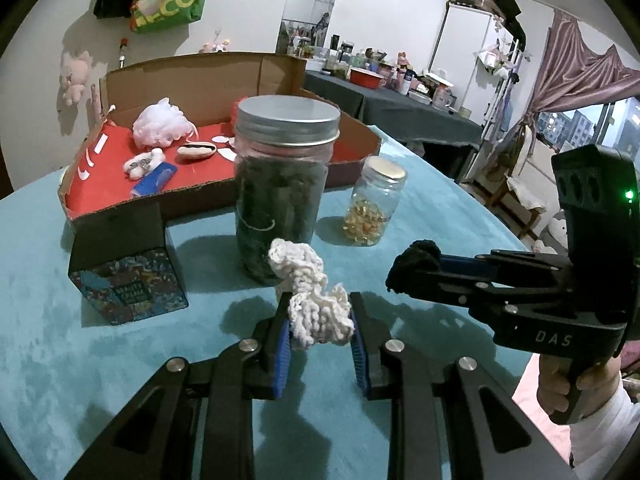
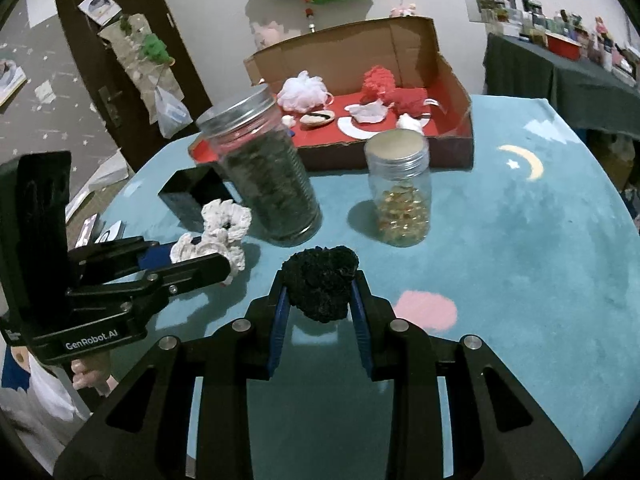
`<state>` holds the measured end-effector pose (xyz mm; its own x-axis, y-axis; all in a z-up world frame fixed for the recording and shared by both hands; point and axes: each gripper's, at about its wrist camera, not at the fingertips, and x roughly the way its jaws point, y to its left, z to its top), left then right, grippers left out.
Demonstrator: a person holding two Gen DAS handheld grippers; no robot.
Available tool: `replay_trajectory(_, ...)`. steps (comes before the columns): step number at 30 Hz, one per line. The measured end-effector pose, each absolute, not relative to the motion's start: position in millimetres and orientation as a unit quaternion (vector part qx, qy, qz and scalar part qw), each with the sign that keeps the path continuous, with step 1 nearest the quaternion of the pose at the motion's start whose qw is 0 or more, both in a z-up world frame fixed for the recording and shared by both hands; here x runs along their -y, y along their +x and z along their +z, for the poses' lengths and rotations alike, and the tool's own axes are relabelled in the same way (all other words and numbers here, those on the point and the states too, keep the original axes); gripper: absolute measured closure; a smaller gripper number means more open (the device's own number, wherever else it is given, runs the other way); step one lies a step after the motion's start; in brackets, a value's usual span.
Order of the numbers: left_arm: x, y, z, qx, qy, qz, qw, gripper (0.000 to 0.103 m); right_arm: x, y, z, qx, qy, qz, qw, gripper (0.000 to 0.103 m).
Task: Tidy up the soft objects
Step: 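Grasp the cream knitted scrunchie with the left tool while the right grasps the black scrunchie, then carry the cream and black scrunchies over the box with both tools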
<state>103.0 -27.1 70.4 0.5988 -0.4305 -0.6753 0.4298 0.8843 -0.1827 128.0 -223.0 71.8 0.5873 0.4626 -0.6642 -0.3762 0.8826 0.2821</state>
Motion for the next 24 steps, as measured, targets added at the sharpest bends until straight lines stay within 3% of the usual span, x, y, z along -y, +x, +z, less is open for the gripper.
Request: replay_trajectory(24,-70.7,95.2,60.2,-0.411,-0.025,-0.125,0.903,0.076,279.4,143.4,60.6,-0.401,0.060,0.176,0.897,0.075)
